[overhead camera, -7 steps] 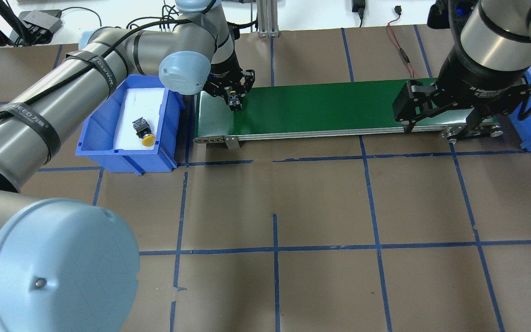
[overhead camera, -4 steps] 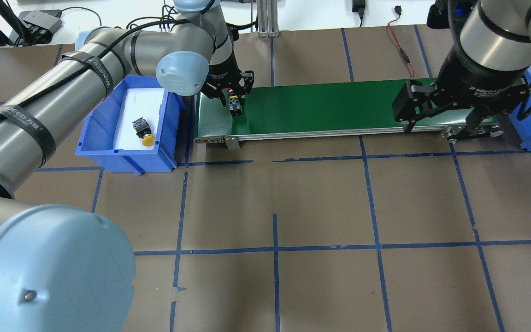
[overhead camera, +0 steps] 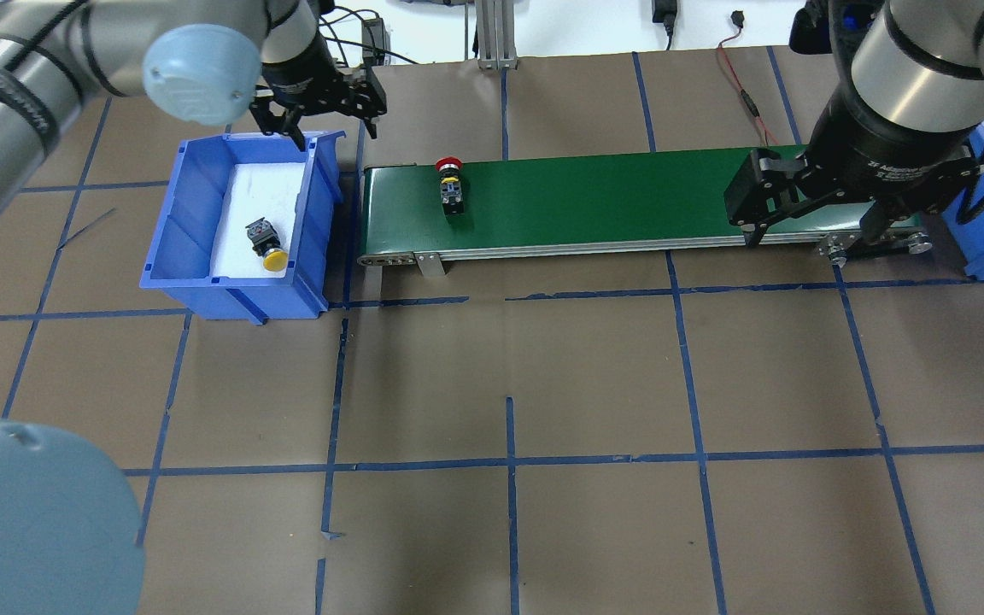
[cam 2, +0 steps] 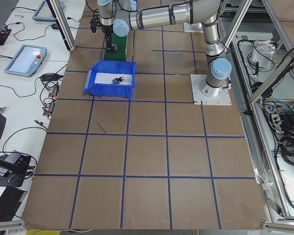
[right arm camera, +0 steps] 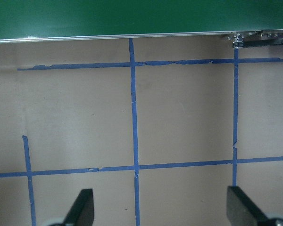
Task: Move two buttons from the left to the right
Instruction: 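Release the button on the belt and raise the left gripper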
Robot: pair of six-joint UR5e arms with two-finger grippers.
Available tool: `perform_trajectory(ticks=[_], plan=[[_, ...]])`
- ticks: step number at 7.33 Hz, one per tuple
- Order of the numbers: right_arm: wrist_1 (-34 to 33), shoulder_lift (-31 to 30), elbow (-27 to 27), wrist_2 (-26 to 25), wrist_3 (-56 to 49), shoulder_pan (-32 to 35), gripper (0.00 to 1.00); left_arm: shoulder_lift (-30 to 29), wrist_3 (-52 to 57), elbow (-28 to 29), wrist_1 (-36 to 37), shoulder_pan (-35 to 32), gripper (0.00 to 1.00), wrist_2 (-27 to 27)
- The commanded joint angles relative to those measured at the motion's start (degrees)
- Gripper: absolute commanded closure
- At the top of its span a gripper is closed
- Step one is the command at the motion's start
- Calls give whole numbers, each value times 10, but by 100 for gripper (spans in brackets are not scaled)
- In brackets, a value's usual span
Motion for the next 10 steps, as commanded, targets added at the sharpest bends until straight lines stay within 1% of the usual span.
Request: perform_trajectory(ticks=[1,2,3,4,5,6,7,8,9,10], plan=[[-8,6,-1,4,-8,1,0,35,82,-5,-54,88,0,2],[-11,9,-1,33,-10,2,0,33,127,-8,-54,96,0,6],[-13,15,-1,45,-10,2,0,34,148,-27,-45,97,0,5],[-27,32,-2,46,-10,3,0,35,148,-47,-34,97,0,5],[-41,47,-7,46,-10,18,0,37,139,-61,-23,98,0,7],[-64,68,-9,44,-6,40,0,37,133,-64,-27,98,0,16],[-79,91,-18,44,-4,53,0,30,103,-64,-24,99,8,15],[-79,116,-39,44,-4,62,0,22,84,-64,-23,99,13,15],[-80,141,-57,43,-3,80,0,8,83,-64,-23,99,8,14],[-94,167,-68,44,-1,91,0,-1,82,-55,-22,99,7,15]])
